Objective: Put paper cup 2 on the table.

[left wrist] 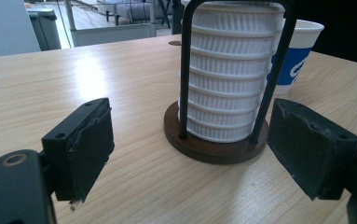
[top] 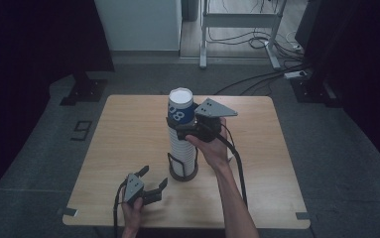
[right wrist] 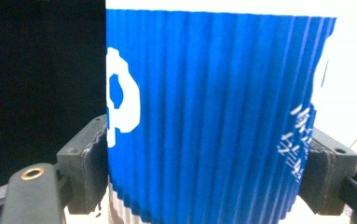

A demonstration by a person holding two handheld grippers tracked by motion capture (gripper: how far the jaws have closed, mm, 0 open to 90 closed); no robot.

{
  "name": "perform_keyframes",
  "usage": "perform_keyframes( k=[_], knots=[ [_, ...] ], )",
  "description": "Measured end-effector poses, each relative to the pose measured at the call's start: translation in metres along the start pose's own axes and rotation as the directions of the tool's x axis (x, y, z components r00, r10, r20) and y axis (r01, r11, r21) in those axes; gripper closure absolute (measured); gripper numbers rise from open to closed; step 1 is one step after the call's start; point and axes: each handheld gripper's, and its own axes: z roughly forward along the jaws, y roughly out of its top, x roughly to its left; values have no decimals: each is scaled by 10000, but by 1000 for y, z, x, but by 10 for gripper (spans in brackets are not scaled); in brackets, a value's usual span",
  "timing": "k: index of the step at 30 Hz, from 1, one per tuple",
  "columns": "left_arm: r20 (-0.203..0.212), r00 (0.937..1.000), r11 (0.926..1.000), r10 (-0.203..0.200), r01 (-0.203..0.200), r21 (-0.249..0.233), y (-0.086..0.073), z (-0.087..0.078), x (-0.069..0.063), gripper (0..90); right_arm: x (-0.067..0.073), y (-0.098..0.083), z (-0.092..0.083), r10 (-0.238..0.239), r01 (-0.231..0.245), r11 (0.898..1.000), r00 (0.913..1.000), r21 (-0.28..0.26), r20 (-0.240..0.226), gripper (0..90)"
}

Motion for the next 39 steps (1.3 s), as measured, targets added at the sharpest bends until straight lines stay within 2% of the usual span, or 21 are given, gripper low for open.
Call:
perform_keyframes(
  k=[7,11,14,17,33,39],
  knots=[
    [-6,10000,10000,-3,3,-7,0,0,0,145,0,1,0,-26,26,9999,10000,-131,10,179],
    [-11,10000,10000,-13,13,-31,0,0,-1,145,0,6,-4,10,-9,9993,10000,-387,16,186],
    [-18,10000,10000,-6,6,-35,0,0,-1,145,1,10,-4,-114,115,9994,9999,-330,54,190],
    [-15,10000,10000,-6,6,-34,0,0,-1,145,1,12,-5,22,-20,9990,10000,-438,37,195],
    [-1,10000,10000,0,0,-22,0,0,-1,145,1,27,-9,-80,88,9963,9999,-855,98,206],
    [7,10000,10000,11,-11,-21,0,0,-1,145,0,32,-11,30,-21,9942,10000,-1073,78,210]
  ],
)
